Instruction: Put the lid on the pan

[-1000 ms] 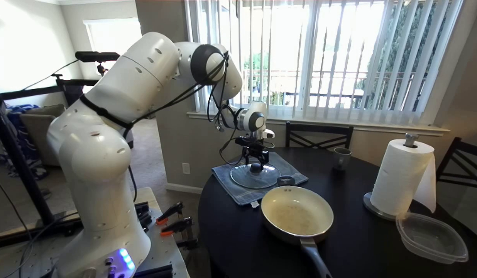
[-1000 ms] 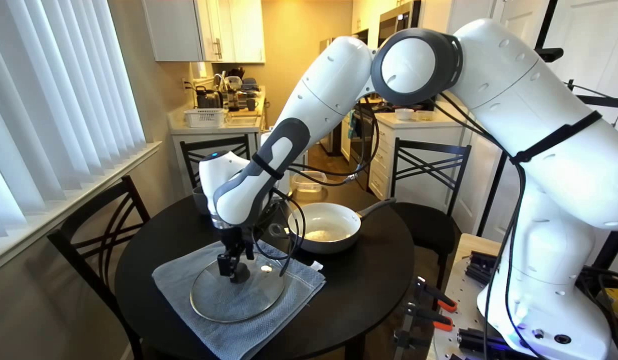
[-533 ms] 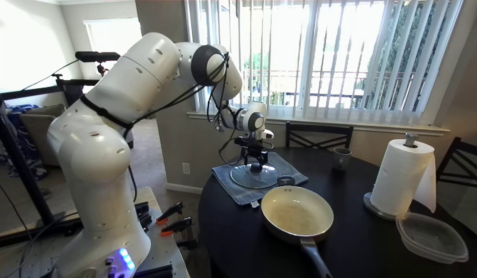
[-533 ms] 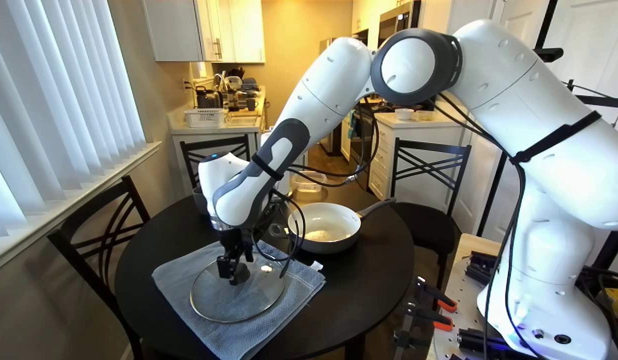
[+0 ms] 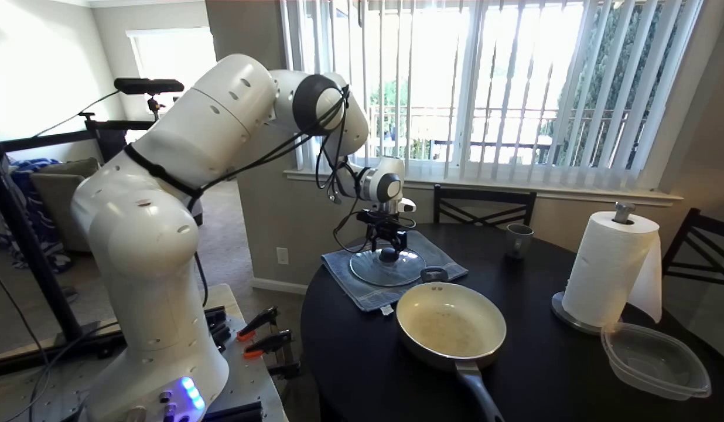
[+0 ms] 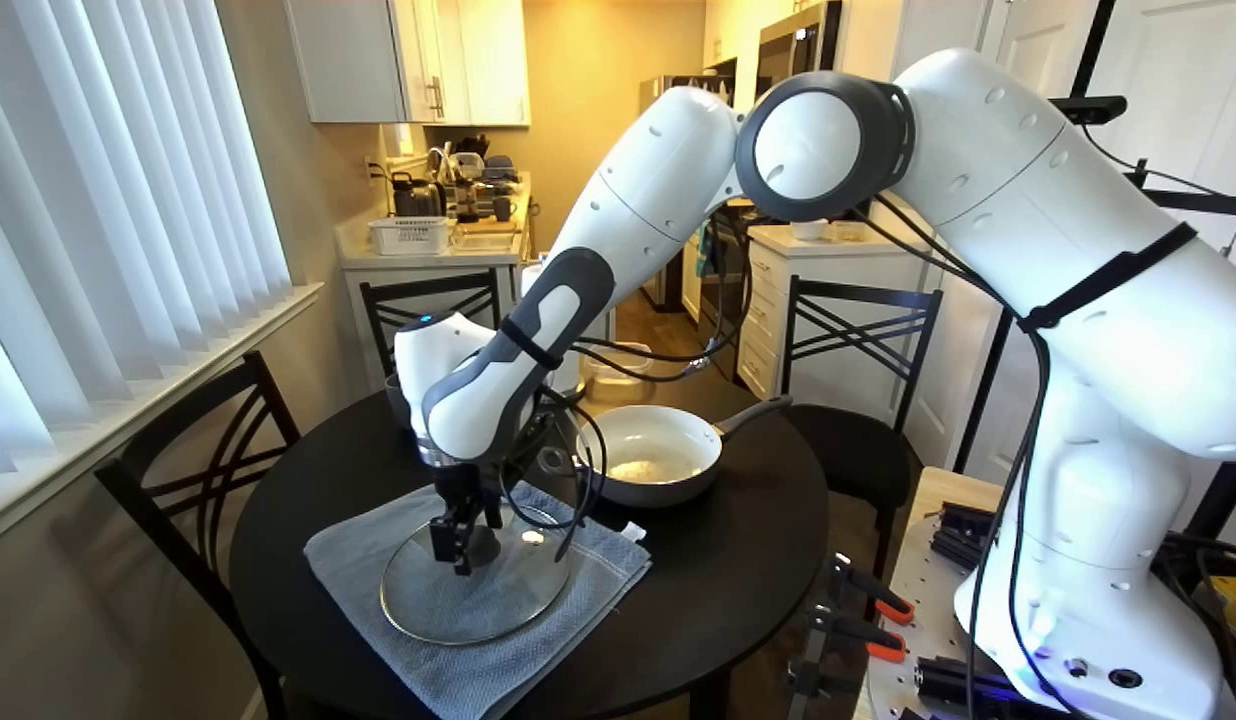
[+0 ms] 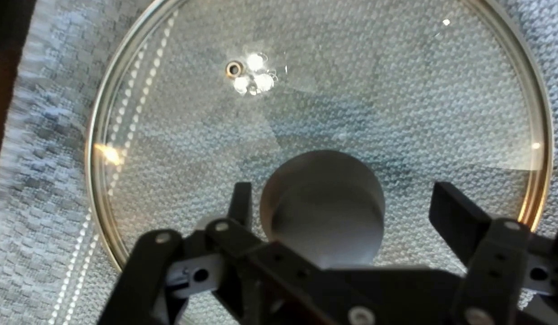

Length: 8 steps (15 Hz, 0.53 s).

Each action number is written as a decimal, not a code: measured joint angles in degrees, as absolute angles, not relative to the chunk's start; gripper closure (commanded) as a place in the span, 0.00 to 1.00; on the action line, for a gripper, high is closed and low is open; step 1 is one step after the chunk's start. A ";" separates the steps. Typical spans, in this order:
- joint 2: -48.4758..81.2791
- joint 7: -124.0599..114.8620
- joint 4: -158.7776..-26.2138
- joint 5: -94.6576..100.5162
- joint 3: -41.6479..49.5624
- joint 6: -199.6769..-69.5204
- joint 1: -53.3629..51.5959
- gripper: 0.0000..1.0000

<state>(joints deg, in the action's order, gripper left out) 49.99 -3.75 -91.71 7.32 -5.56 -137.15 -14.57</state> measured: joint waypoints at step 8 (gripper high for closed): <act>51.30 -3.75 -90.12 7.36 -5.40 -137.43 -14.58 0.50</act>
